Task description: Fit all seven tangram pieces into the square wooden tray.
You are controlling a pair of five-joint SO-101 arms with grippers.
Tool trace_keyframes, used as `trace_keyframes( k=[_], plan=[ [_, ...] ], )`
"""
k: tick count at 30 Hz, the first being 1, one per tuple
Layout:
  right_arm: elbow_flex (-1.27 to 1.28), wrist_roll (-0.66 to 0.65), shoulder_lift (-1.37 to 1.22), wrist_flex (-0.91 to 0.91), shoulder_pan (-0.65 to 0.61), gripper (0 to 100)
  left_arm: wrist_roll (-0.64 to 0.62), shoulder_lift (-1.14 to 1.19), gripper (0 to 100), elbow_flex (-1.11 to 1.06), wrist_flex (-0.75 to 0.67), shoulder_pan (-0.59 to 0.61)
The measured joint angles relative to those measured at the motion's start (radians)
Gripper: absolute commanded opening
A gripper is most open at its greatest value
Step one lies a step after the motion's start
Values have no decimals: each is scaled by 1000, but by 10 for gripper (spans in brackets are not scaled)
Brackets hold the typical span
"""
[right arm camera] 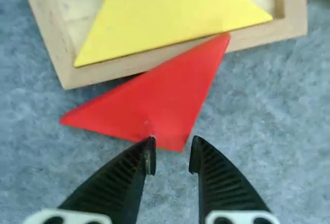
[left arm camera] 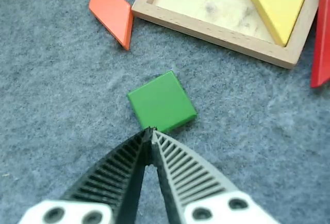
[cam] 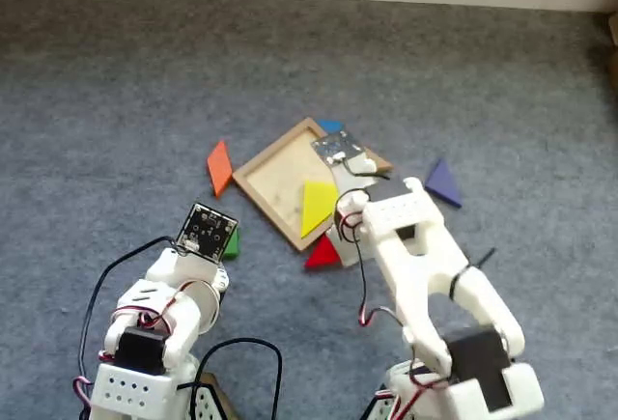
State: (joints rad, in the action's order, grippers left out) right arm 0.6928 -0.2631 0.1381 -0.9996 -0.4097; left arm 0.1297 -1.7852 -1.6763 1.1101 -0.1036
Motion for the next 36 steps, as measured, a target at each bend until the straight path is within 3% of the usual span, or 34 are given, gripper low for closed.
trace_keyframes(
  k=[16, 36],
  plan=[
    [-365, 0, -270, 25, 12, 109, 0, 0, 8, 0, 0, 0],
    [-623, 0, -454, 6, -35, 109, 0, 0, 8, 0, 0, 0]
  ],
)
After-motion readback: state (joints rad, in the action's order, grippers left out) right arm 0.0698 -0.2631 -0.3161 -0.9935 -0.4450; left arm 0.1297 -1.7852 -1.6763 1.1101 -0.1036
